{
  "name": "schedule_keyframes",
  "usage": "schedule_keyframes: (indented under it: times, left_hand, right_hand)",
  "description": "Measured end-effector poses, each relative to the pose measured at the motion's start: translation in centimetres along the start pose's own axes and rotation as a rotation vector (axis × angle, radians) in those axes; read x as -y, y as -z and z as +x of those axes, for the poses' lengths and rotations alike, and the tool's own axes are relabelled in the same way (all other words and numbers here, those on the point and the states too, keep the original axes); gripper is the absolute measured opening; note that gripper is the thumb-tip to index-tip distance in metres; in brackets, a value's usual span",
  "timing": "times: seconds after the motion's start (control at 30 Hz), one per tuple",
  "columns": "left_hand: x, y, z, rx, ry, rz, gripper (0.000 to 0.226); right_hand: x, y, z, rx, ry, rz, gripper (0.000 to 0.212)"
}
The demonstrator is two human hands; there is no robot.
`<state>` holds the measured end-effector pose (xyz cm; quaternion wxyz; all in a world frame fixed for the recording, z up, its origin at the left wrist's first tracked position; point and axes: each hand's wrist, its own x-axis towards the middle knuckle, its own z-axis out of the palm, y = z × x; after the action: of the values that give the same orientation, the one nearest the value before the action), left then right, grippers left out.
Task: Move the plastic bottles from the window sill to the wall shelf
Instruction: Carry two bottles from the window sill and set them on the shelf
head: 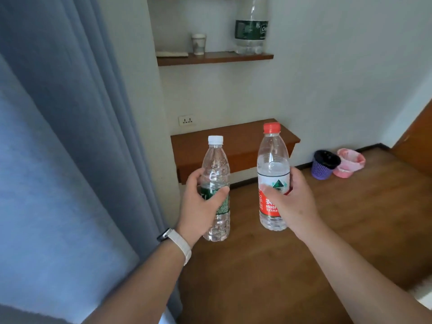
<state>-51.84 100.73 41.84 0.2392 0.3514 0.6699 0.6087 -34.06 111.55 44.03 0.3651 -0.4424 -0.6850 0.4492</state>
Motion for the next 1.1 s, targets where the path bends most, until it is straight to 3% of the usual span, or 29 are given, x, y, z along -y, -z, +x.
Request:
schedule_keyframes:
  times: [0.43,1.1]
  left_hand:
    - [0.7,-4.2,7.6,0.092,0.019,0.102,0.065]
    - [-2.8,-22.6,28.4,0.074,-0.027,0.223,0.063]
  right_hand:
    - [-3.9,1.5,7.1,-0.077,-0.087,0.04,0.056]
    - [-9.2,11.3,32.6,-0.096,-0.088,0.046,0.062]
